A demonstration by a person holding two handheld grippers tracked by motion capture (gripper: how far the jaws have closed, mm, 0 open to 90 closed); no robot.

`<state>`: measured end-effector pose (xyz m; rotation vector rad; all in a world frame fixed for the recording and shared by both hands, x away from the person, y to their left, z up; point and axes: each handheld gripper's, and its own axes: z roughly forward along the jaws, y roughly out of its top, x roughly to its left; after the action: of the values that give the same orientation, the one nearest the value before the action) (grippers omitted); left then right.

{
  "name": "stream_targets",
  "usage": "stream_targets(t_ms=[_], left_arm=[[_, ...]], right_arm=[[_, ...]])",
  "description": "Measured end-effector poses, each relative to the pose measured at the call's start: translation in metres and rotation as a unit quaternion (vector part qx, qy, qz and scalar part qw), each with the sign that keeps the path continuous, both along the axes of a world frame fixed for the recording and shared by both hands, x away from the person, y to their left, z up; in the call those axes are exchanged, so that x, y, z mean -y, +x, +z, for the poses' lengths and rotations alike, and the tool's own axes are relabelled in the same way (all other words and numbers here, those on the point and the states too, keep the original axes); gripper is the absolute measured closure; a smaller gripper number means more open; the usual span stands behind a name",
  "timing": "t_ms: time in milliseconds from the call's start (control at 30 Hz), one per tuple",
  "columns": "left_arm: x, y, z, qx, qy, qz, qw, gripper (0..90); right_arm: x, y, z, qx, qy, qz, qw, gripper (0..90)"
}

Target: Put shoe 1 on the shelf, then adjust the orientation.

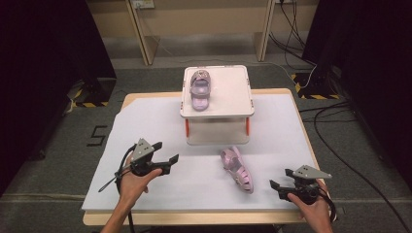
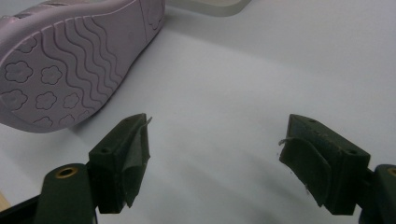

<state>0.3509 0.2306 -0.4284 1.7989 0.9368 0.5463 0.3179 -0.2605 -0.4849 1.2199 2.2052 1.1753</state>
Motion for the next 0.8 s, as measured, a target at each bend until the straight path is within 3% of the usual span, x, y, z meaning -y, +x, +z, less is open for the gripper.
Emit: stream_targets(t_ms=[133, 467, 800], left_arm=[[-0.008, -0.012, -0.012, 0.001, -0.01, 0.004, 0.9999, 19.9], [-0.021, -0.046, -0.04, -0.005, 0.011, 0.001, 0.9999, 17.9], [-0.022, -0.064, -0.058, -0.021, 0.032, -0.004, 0.9993, 17.5]], right_arm=[[0.0, 0.0, -0.001, -0.002, 0.0, -0.002, 1.0, 23.3], [-0.001, 0.001, -0.001, -0.003, -0.002, -0.001, 1.0, 23.4], [-0.002, 0.0, 0.0, 0.002, -0.003, 0.003, 1.0, 23.5]])
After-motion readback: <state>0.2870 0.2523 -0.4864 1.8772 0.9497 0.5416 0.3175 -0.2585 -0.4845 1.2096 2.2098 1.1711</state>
